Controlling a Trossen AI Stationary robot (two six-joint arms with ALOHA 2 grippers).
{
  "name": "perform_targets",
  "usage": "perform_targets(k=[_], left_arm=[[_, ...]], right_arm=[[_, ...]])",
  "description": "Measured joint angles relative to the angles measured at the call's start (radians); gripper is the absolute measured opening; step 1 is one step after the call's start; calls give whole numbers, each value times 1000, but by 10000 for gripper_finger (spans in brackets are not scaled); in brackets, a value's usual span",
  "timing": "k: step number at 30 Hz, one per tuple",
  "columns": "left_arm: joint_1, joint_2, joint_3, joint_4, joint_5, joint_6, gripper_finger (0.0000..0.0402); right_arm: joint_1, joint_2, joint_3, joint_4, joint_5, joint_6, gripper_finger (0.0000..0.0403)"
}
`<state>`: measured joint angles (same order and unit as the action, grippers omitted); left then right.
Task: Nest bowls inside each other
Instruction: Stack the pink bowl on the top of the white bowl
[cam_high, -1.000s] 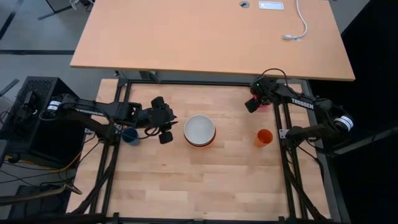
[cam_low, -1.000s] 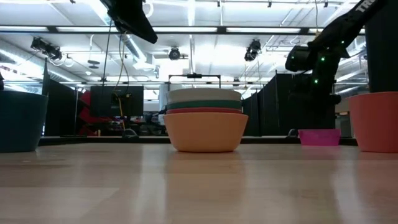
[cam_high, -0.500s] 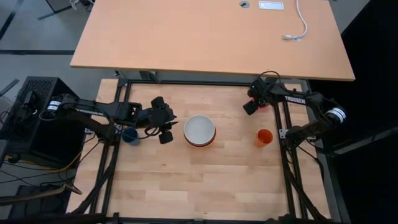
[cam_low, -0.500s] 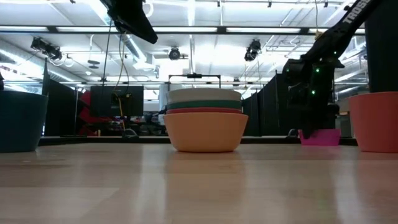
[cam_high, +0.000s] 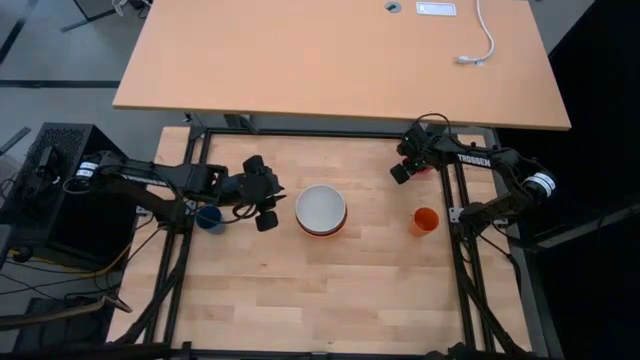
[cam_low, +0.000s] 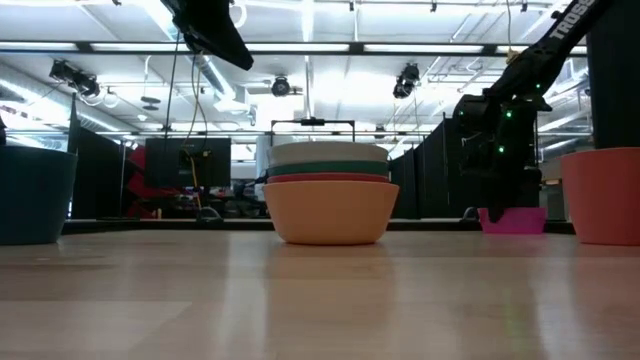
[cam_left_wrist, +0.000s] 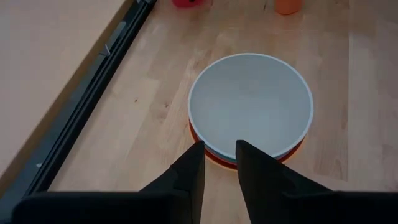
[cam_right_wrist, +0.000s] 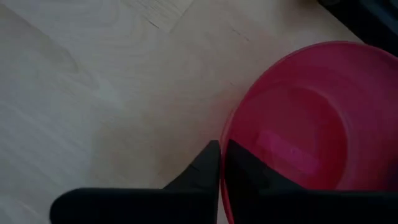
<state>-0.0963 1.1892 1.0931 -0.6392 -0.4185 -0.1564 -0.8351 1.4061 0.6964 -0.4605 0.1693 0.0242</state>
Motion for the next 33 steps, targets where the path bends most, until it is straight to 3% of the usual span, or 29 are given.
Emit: perform_targets(k=[12,17,26,33], left_arm=[[0,0,0,24,-2,44,78],[0,-15,-43,49,-74,48,74],[18,-190,-283,299,-85,43,81],[18,-253,-313,341,-74,32,73]], right_arm=[[96,-82,0,-3,0,21,0],[193,-195,1,-19,0,49,0],[484,-306,118,-17,-77,39,0],[695,-196,260,-7,-24,-74,0]])
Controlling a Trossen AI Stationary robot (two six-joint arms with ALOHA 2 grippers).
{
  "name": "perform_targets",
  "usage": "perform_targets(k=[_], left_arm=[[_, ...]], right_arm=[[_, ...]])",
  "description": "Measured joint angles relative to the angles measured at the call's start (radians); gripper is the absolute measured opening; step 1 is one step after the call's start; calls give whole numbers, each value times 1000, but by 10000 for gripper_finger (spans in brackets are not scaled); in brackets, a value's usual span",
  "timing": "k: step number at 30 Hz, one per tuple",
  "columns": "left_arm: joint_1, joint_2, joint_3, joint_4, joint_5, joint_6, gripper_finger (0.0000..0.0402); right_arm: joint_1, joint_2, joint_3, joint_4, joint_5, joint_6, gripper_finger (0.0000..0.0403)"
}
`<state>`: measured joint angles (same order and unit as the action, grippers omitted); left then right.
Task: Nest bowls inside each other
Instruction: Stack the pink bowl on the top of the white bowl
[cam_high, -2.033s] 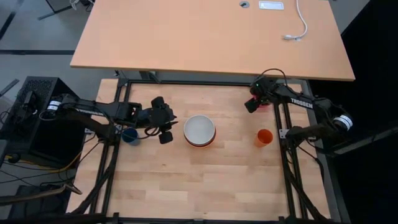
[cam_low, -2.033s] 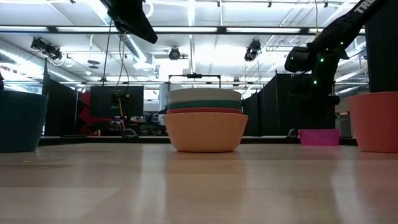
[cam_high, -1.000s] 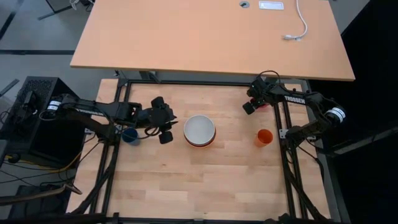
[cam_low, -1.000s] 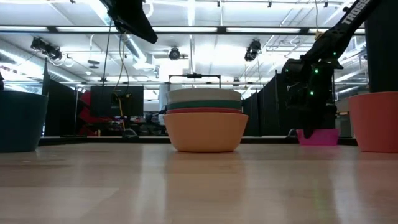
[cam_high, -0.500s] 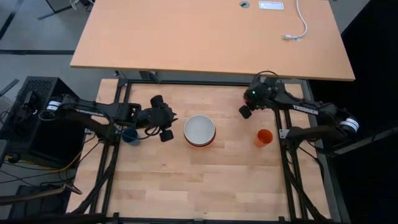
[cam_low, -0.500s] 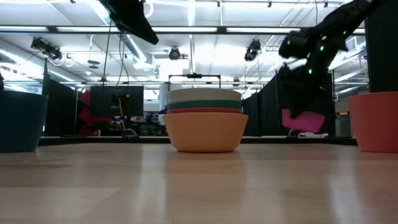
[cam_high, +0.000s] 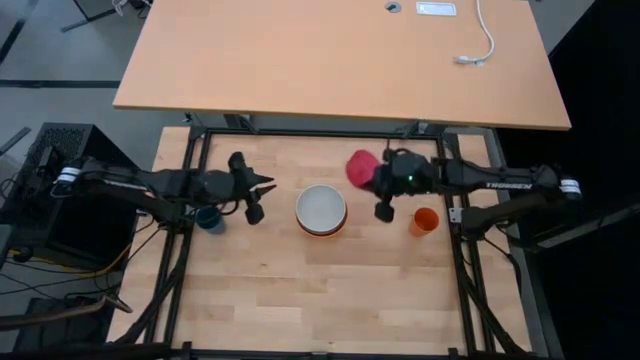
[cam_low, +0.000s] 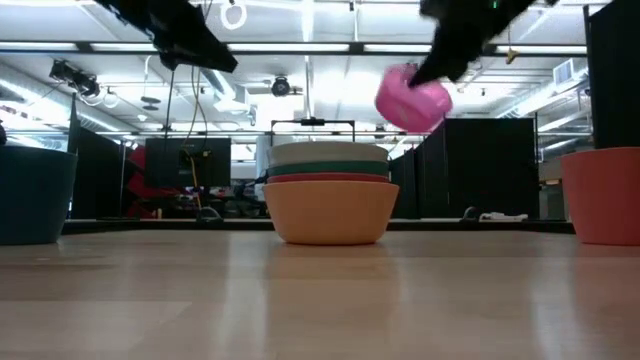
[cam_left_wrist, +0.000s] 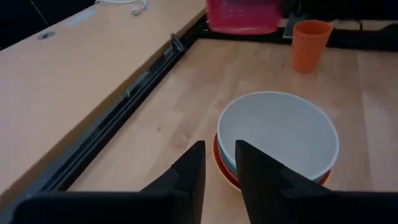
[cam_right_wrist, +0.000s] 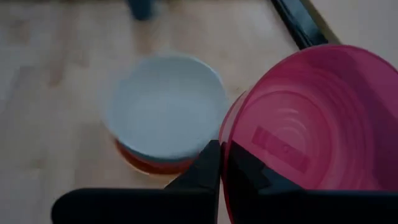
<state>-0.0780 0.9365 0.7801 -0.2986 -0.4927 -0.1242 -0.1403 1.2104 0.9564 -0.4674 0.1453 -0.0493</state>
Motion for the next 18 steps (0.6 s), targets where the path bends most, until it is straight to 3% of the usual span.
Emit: perform_targets(k=[9,18], left_arm=[[0,-76,-34,48,15,-14,63],[0,-127,-35,48,15,-14,55]], right_arm=[[264,145,179,12,69,-144,0],[269,292,204,51,94,-172,0]])
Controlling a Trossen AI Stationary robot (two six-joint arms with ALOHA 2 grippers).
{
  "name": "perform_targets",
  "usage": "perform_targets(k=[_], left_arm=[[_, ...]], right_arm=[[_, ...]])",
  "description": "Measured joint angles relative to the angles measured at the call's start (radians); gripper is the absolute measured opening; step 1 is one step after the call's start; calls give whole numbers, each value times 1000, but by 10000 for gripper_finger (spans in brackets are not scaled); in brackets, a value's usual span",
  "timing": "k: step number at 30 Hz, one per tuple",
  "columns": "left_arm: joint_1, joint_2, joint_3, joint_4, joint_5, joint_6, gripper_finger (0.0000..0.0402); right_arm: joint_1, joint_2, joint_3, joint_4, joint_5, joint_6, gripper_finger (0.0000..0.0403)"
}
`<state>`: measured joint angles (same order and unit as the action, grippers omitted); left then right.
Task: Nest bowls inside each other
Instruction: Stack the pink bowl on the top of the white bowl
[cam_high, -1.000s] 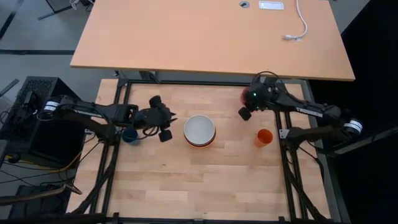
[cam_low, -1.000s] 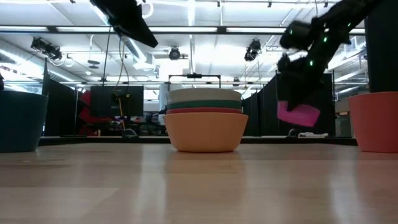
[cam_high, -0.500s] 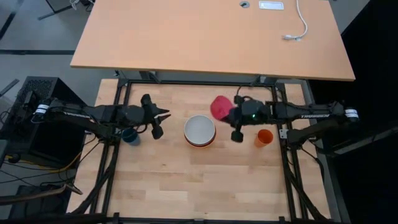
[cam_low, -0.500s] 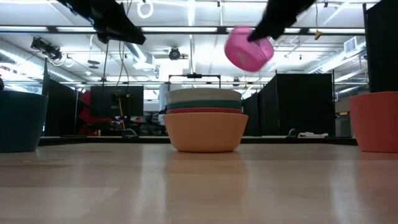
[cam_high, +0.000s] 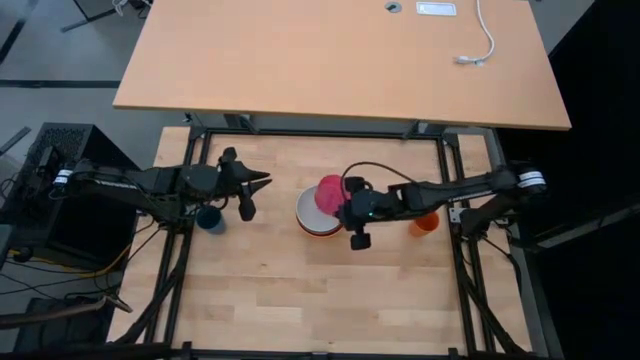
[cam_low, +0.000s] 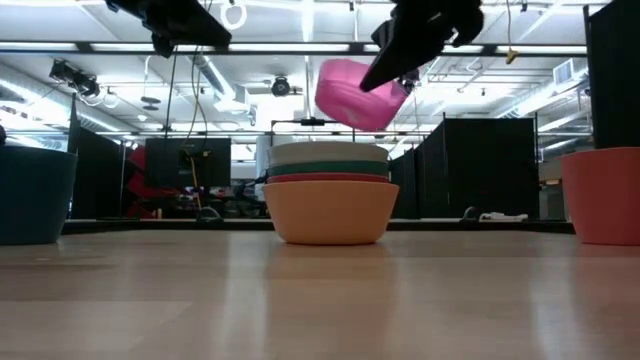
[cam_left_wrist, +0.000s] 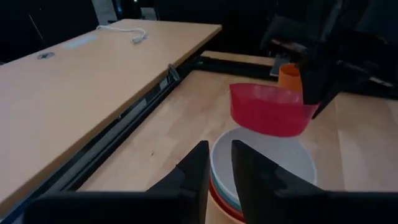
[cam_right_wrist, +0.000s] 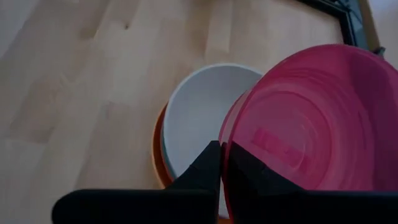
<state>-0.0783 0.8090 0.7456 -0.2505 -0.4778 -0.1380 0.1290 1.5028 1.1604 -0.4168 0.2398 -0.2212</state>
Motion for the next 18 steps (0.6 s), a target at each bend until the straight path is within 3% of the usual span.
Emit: perform_targets(k=[18], left_arm=[[-1,2,0,-32,42,-46,51]], right_arm=[[-43,162,0,93,-14,7,0]])
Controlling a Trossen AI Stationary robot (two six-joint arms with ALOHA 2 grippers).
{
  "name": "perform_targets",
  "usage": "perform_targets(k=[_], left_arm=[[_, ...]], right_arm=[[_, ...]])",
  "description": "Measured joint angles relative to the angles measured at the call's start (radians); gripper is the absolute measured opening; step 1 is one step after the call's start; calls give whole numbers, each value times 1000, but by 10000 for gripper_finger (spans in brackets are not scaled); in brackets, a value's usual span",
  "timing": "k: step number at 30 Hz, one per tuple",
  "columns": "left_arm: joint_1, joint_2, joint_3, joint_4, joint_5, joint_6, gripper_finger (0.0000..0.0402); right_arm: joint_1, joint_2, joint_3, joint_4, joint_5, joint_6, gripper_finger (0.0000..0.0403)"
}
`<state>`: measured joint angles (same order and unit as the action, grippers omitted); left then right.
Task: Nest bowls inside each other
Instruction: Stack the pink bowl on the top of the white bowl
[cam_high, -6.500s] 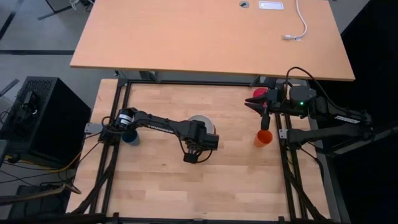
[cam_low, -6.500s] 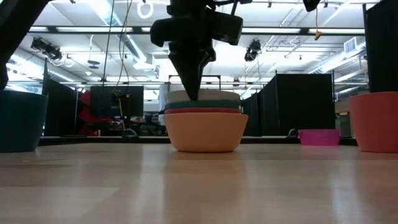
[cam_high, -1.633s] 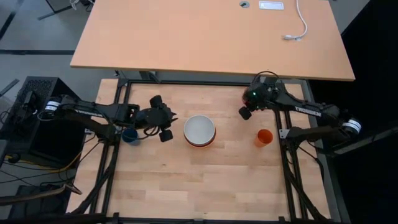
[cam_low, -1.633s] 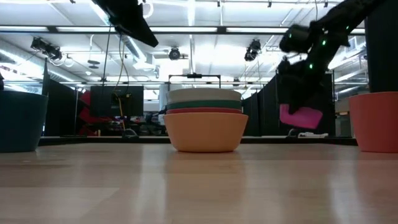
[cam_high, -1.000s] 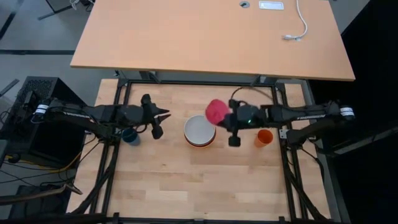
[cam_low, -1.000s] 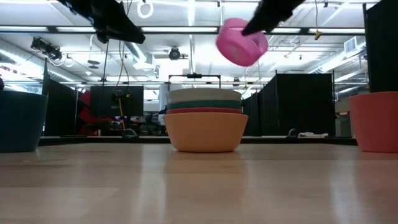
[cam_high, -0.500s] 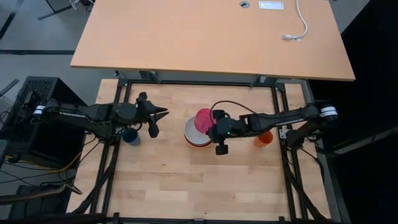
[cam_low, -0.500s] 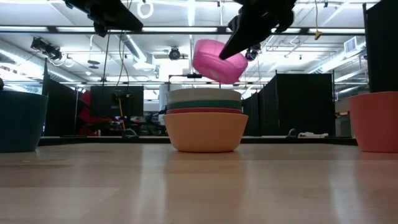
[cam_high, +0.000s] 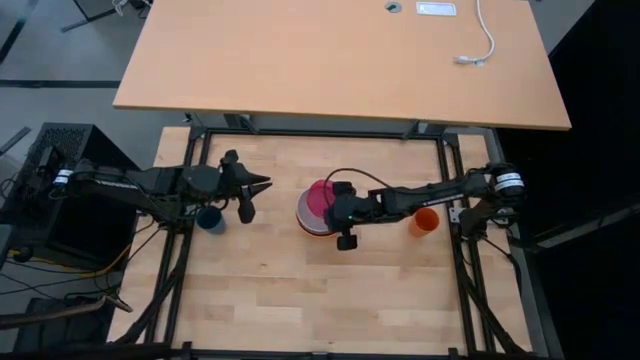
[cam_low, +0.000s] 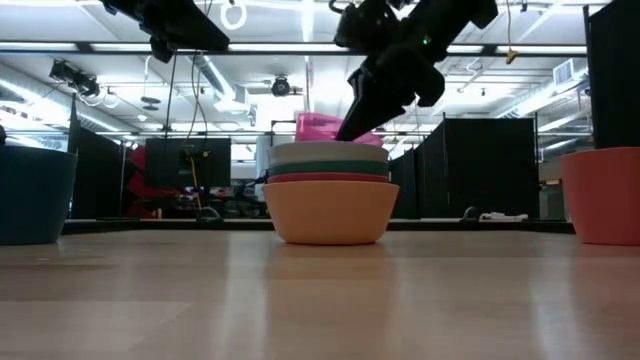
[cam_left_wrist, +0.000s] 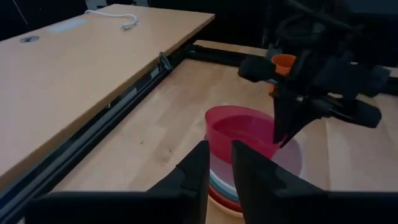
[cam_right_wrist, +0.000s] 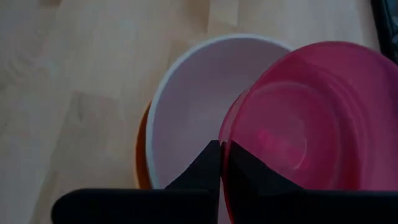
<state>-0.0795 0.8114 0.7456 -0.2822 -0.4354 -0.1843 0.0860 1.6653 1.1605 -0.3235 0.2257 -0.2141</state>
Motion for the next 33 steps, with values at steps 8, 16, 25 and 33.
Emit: perform_targets(k=[8,16,25,33], left_arm=[[0,0,0,-1,10,-5,54],[0,1,0,-1,11,-5,65],[0,0,0,-5,38,-9,62],[-1,1,0,-8,66,-12,58]], right_arm=[[-17,23,0,23,-64,3,0],[-17,22,0,30,-76,2,3],[-6,3,0,40,-69,13,70],[5,-21,0,51,-62,21,132]])
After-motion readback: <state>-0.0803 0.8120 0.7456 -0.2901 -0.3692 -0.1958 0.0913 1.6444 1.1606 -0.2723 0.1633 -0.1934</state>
